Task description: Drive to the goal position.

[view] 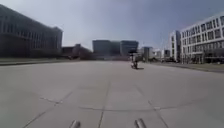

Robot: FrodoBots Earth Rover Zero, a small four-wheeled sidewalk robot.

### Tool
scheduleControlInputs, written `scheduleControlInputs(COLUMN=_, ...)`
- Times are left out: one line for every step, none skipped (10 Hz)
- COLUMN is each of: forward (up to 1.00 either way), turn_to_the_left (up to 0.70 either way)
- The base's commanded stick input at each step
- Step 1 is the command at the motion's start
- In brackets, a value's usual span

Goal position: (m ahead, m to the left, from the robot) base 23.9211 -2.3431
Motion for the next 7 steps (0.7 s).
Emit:
scheduleControlInputs(forward=0.85, turn_to_the_left=0.01)
scheduleControlInputs(forward=0.85, turn_to_the_left=-0.02)
scheduleControlInputs(forward=0.85, turn_to_the_left=-0.24)
scheduleControlInputs(forward=0.85, turn_to_the_left=-0.32)
scheduleControlInputs(forward=0.85, turn_to_the_left=-0.33)
scheduleControlInputs(forward=0.85, turn_to_the_left=-0.33)
scheduleControlInputs(forward=0.85, turn_to_the_left=-0.25)
